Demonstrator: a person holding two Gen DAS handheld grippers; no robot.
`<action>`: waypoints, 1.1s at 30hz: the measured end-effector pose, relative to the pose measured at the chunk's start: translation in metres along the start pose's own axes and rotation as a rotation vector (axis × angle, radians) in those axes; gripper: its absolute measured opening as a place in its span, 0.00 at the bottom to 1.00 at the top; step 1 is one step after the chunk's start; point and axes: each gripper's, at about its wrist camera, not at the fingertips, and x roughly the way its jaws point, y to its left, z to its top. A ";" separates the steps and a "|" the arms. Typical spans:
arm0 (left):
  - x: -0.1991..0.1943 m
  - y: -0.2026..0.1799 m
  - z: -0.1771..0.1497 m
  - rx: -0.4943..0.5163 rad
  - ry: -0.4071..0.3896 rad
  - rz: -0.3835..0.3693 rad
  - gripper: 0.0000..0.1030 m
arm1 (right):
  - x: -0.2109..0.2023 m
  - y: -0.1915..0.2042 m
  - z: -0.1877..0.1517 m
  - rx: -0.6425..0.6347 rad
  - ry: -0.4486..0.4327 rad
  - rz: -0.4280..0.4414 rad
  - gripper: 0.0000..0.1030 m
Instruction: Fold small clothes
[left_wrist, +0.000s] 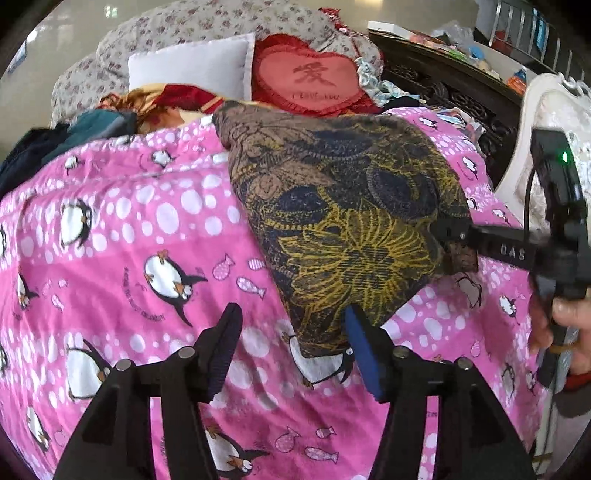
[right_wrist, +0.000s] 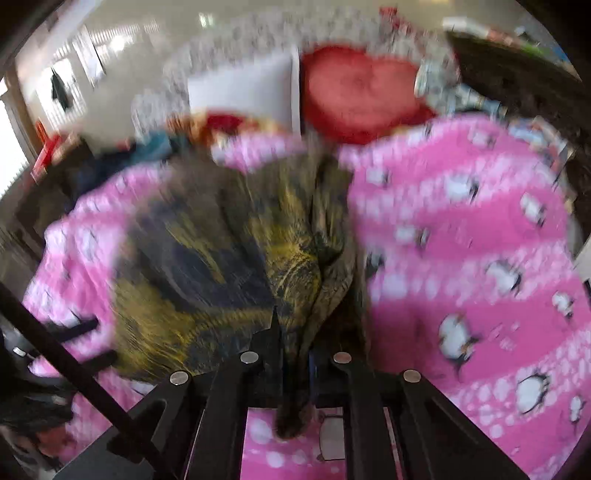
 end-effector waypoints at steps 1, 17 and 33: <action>-0.004 0.003 0.000 -0.014 -0.012 -0.018 0.56 | 0.002 -0.003 -0.002 0.019 0.005 0.015 0.15; 0.026 0.002 0.037 -0.072 -0.034 0.047 0.72 | -0.006 0.028 0.074 -0.035 -0.179 -0.076 0.24; 0.042 0.034 0.032 -0.238 -0.049 -0.112 0.87 | -0.023 -0.042 0.025 0.147 -0.154 0.039 0.80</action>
